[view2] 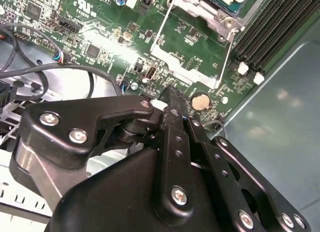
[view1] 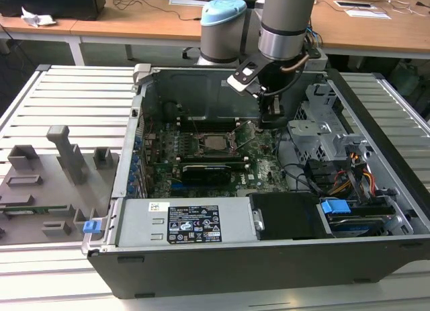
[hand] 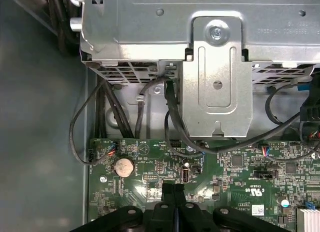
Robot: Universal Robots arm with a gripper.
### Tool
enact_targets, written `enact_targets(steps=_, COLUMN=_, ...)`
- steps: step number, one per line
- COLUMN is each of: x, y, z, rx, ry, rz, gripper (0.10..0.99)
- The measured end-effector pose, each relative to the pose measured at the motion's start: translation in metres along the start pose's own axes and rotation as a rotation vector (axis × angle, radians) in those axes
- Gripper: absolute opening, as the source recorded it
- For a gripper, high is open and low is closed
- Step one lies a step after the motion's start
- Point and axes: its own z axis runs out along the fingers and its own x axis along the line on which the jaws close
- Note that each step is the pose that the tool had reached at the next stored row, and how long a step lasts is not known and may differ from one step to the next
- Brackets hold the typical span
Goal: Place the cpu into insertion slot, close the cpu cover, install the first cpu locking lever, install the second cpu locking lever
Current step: 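Close the cpu cover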
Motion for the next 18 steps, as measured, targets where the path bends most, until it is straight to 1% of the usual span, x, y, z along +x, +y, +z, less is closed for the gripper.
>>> enact_targets(steps=2, x=-0.0008, y=-0.0027, z=0.0009, rx=0.000, ry=0.0007, rz=-0.010, gripper=0.106)
enact_targets(steps=4, x=-0.0010, y=-0.0090, z=0.0011, rx=0.000, ry=0.0007, rz=-0.013, gripper=0.106)
enact_targets(steps=9, x=-0.0009, y=-0.0109, z=0.0016, rx=0.002, ry=-0.0002, rz=-0.013, gripper=0.106)
enact_targets(steps=18, x=-0.0009, y=-0.0133, z=0.0015, rx=0.002, ry=-0.0001, rz=-0.013, gripper=0.106)
